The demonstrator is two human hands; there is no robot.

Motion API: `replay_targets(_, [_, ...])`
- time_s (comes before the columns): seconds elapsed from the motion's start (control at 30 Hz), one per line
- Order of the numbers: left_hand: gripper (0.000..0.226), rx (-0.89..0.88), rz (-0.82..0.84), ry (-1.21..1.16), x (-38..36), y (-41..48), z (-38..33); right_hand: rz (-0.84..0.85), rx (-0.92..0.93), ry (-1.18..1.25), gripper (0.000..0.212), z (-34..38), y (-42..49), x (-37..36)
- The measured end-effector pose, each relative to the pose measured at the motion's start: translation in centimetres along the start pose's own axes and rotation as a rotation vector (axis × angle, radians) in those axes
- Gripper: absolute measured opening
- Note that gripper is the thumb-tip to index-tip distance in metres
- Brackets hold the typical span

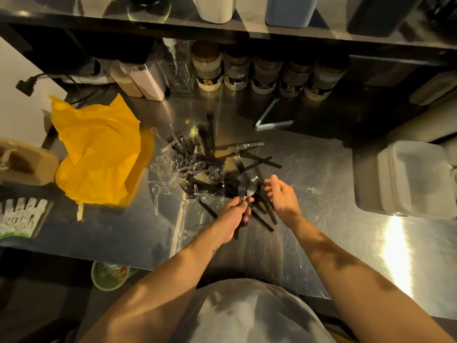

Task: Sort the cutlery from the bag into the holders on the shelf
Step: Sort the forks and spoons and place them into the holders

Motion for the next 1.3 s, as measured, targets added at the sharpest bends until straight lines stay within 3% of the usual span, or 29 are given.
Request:
replay_targets(0.1, [0.022,0.03,-0.072,-0.066,0.9,0.2,0.3,0.012,-0.015,-0.429,0.021,-2.3,0.7,0.2])
replay_targets(0.17, [0.022,0.024,-0.068,-0.08,1.3,0.2,0.5,0.06,-0.02,-0.631,0.023,-3.4,0.5,0.1])
replay_targets(0.57, [0.019,0.043,-0.166,-0.102,2.3,0.3,2.5,0.064,0.048,-0.805,0.027,-3.8,-0.3,-0.5])
replay_targets(0.73, [0.02,0.035,-0.164,-0.089,2.5,0.0,3.1,0.028,-0.029,-0.624,0.026,-5.3,-0.7,0.5])
replay_targets(0.97, [0.02,0.057,-0.15,-0.159,1.5,0.6,3.9,-0.018,-0.061,-0.182,0.016,-5.5,-2.8,1.5])
replay_targets(1.17, [0.021,0.059,-0.129,-0.237,-0.7,0.7,3.4,-0.062,0.081,-0.197,0.02,-4.6,-5.0,0.6])
replay_targets(1.3, [0.029,0.041,-0.05,-0.306,-1.3,0.7,2.9,0.087,0.245,-0.274,0.023,-3.5,-6.0,-0.5])
Point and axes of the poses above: each hand's wrist, its own y-axis towards the middle knuckle, its own x-axis out of the back of the hand, z = x × y, the point moved 2 cm from there along y, towards the middle knuckle, and after that the axes turned 2 degrees about y, right-handed, at the moved point
